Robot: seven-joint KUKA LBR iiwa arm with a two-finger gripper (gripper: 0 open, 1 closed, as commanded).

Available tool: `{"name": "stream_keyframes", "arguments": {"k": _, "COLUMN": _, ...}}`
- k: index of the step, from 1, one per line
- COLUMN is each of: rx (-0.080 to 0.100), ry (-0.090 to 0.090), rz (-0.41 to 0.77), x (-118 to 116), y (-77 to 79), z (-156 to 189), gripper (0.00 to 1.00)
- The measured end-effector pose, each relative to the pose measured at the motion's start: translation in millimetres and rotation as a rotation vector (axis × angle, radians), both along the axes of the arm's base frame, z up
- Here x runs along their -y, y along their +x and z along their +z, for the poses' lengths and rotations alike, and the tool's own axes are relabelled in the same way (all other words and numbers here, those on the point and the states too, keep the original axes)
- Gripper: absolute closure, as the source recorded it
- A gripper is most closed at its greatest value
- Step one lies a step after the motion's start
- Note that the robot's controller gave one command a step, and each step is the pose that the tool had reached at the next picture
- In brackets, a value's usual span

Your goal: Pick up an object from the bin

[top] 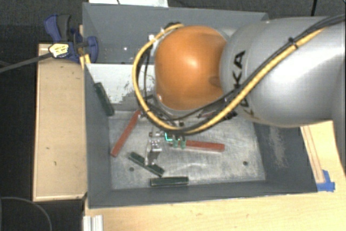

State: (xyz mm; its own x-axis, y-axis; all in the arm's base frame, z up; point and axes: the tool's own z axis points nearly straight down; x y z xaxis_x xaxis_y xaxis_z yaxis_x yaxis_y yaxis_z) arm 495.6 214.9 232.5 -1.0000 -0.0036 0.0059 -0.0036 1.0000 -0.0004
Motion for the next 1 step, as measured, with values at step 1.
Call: {"name": "stream_keyframes", "arguments": {"k": 1, "rx": 0.008, "ry": 0.002, "rz": -0.006, "x": 1.2, "y": 2.0, "z": 4.3, "gripper": 0.00}}
